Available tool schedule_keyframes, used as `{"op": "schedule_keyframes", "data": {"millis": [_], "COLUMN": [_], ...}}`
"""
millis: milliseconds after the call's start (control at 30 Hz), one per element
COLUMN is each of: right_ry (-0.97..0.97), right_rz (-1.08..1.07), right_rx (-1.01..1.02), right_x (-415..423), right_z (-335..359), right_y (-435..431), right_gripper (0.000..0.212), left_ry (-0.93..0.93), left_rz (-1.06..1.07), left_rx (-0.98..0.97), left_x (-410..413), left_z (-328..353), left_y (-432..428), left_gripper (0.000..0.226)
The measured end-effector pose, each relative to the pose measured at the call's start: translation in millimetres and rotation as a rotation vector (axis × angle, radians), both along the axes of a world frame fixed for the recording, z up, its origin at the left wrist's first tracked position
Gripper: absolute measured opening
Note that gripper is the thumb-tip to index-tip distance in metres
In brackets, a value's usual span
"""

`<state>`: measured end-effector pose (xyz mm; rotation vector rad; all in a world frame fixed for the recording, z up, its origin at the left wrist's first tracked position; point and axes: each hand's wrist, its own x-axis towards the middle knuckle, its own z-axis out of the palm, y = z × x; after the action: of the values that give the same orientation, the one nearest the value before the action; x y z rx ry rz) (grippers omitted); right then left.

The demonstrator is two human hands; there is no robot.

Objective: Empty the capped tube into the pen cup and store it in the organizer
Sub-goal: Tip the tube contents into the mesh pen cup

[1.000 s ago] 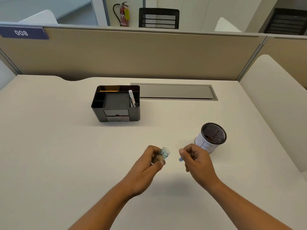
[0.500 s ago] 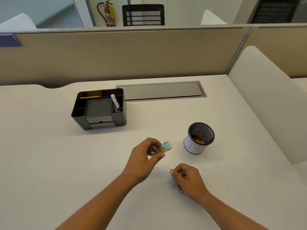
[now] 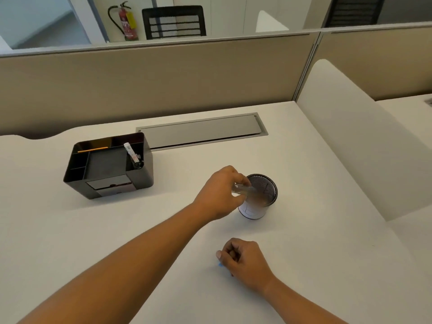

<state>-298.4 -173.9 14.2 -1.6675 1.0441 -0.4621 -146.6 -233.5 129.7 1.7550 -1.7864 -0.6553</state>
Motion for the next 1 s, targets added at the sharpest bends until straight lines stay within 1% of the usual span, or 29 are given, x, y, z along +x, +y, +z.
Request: {"op": "schedule_keyframes", "data": {"millis": [167,333,500,600,667,800,900,1000], "right_ry": [0.012,0.006,-0.033,-0.073,-0.093,-0.19,-0.247,-0.248], "right_rz": [0.005,0.003,-0.002,-0.037,-0.06,-0.072,-0.052,0.029], "right_rx": [-0.006,0.017,0.079,0.169,0.188,0.188,0.169,0.179], "right_x": [0,0,0,0,-1,0,3,15], "right_z": [2,2,9,19,28,54,74,87], "right_y": [0,0,1,-4,-5,-2,1,14], "right_gripper": [0.033,0.031,0.025,0.014,0.009,0.017,0.023,0.031], "left_ry": [-0.031,-0.04,0.004,0.068,0.111,0.255,0.355,0.421], "left_rz": [-0.019,0.015,0.063,0.117,0.184,0.306,0.386,0.481], "left_rx": [0.008,-0.007,-0.036,-0.054,-0.049,-0.051,-0.006,0.009], "left_x": [-7,-8,0,12,22,43,52,59], "left_z": [0,-4,-2,-2,-3,-10,-21,-31], "left_y": [-6,-7,5,26,50,108,150,192], "left_gripper": [0.029,0.027,0.025,0.026,0.025,0.027,0.025,0.025]}}
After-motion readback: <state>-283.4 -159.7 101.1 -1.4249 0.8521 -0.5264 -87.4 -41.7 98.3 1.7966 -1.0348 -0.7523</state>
